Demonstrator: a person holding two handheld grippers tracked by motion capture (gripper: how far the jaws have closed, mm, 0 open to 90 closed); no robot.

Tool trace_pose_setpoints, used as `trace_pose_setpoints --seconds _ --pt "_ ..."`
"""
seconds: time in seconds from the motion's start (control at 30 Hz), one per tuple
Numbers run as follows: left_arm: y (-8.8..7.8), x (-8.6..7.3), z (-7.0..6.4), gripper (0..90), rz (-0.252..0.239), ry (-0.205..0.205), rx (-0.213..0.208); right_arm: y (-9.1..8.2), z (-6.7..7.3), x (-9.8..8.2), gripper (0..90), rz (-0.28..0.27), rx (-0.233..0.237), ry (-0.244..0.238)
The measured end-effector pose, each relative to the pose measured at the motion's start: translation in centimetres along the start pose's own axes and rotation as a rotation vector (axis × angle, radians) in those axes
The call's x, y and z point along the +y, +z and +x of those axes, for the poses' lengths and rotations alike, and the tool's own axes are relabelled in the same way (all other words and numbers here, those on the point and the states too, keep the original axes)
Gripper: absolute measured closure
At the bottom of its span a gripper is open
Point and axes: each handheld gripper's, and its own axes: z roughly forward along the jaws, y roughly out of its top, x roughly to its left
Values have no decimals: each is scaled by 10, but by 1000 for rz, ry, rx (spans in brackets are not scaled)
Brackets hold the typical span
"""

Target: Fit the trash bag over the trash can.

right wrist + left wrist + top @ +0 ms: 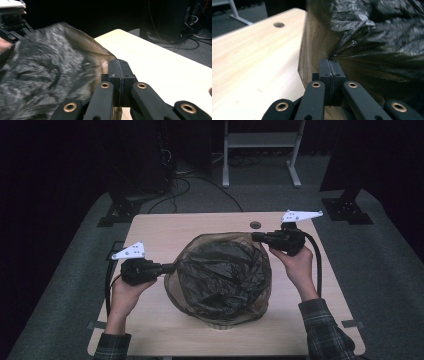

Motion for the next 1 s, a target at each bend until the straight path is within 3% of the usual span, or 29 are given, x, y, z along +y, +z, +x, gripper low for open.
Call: trace_pose_setpoints --seconds 0.13,0.17,0.37,0.57,1.0 --pt "10 8 13 899 -6 -1 43 2 -13 -4 899 9 -40 33" --pt "18 10 19 899 6 -4 67 3 -19 -8 898 8 -54 50" --pt "40 4 34 899 66 -21 107 10 -34 -29 899 47 -109 88" --pt "66 -15 38 899 142 -41 95 20 -41 -56 899 99 -142 106" --pt "85 -45 38 899 255 -57 98 38 -44 -100 899 189 -154 130"
